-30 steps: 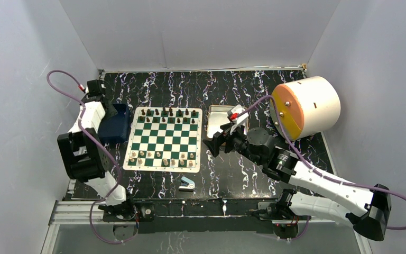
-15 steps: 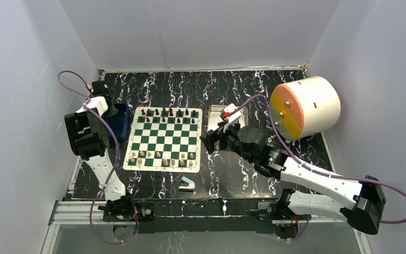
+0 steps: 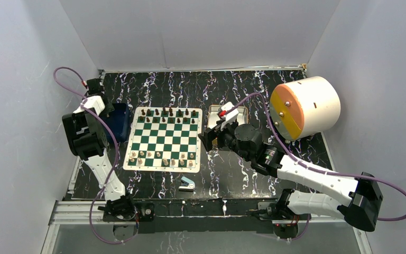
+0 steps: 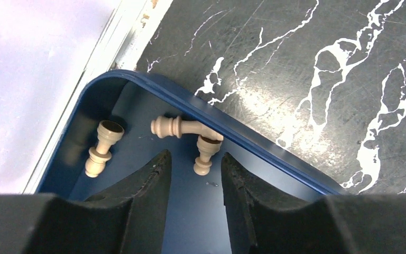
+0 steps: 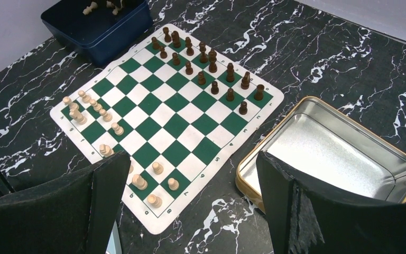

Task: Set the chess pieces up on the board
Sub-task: Pick up the chess piece from the storage box.

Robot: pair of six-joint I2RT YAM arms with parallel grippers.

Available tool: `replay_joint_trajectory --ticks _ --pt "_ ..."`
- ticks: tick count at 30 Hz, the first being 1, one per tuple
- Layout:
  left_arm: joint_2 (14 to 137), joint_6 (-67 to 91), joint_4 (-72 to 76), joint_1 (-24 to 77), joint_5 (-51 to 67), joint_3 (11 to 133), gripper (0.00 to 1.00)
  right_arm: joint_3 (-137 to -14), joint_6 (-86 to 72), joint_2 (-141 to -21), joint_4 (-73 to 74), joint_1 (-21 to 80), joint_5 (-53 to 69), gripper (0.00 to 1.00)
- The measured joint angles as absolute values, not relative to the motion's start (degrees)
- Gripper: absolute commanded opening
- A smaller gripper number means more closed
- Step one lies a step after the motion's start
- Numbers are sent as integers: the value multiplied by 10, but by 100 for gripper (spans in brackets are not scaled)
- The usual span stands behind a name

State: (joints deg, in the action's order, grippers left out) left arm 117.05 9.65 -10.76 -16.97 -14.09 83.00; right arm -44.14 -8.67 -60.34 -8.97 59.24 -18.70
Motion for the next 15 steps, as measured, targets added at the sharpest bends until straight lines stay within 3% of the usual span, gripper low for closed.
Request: replay_joint_trajectory --ticks 12,15 --pt "1194 85 -92 -177 -119 834 30 -445 -85 -604 -90 592 -194 99" --pt "1195 84 -89 -177 -113 834 24 -445 -85 -604 -90 592 -195 99"
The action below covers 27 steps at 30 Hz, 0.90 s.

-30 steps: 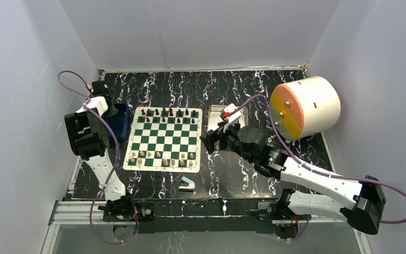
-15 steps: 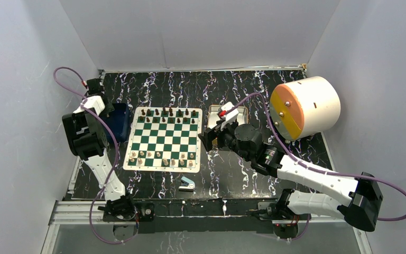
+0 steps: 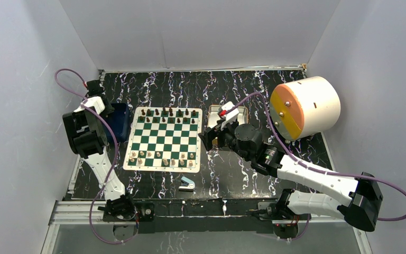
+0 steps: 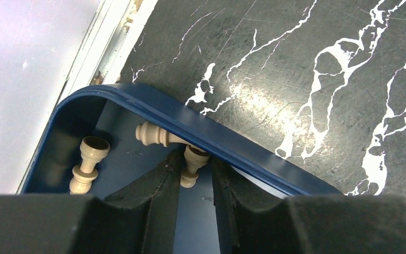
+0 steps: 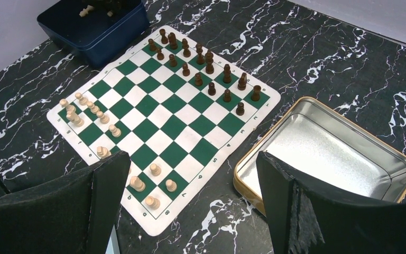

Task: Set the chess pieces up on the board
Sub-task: Pick up the chess piece from the storage box.

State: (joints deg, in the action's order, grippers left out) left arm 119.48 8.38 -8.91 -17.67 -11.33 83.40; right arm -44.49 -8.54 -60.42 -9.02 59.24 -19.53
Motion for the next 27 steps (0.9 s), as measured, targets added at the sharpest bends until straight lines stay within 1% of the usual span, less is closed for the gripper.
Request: replay_joint_trajectory --ticks 12,18,27 --pt "1196 66 -92 -178 -85 838 3 -445 -86 -604 -90 592 -197 99" --pt "1193 49 -99 -178 -62 837 0 -447 -89 -604 -90 592 -195 99" --pt "1189 45 -124 -179 -40 841 0 -447 -96 -587 -89 592 -194 99"
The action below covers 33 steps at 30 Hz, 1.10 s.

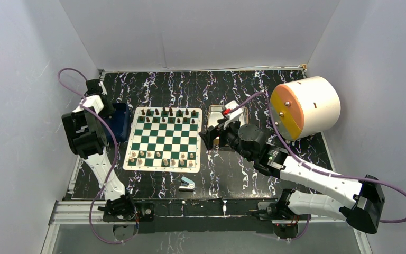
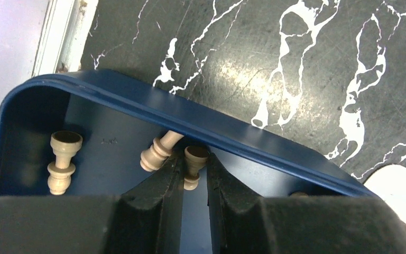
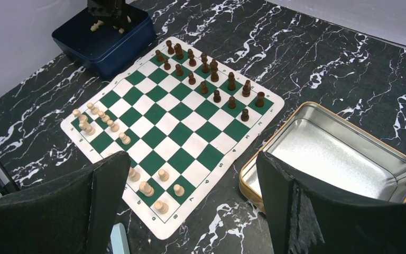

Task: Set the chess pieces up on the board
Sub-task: Pick up the chess piece from the storage box, then place the chess piece on the chessboard.

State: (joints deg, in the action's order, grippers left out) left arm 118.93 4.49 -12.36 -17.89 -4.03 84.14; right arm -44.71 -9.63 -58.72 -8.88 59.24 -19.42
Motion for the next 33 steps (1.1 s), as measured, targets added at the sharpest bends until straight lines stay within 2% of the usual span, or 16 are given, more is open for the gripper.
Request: replay_joint_trajectory --ticks 12,23,33 --pt "1138 86 -248 -179 -18 880 0 -447 -134 -590 -89 592 -172 99" --pt "1039 151 -303 -169 126 860 0 -449 -72 -604 -89 592 -88 99" --pt "983 144 -387 -39 206 862 0 -459 -29 -599 -73 593 -78 99"
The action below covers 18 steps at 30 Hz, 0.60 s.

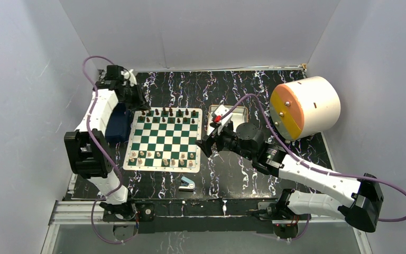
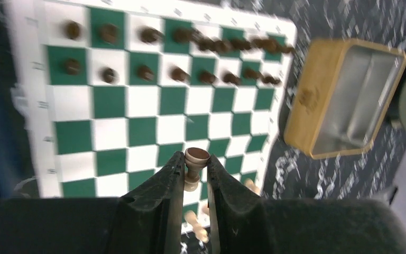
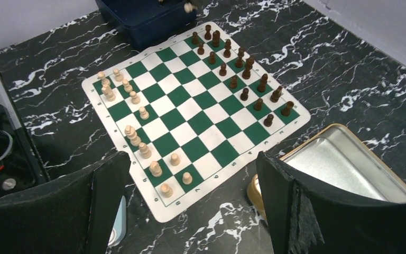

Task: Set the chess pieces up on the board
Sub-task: Place the chess piece on the chessboard.

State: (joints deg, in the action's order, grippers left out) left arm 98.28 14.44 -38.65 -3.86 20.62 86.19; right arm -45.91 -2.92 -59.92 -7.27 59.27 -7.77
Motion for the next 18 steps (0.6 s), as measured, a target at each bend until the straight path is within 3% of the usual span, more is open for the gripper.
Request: replay_joint_trajectory --ticks 4,11,14,18 --pt "973 135 -427 19 247 861 0 -459 17 -597 -74 592 -69 95" --pt "911 142 -442 122 319 803 0 -448 172 -591 -93 593 41 62" --pt "884 151 -439 162 355 779 0 -444 216 -592 -107 593 64 61" --pt "841 164 -425 193 413 748 1 -445 263 -610 -110 593 98 70"
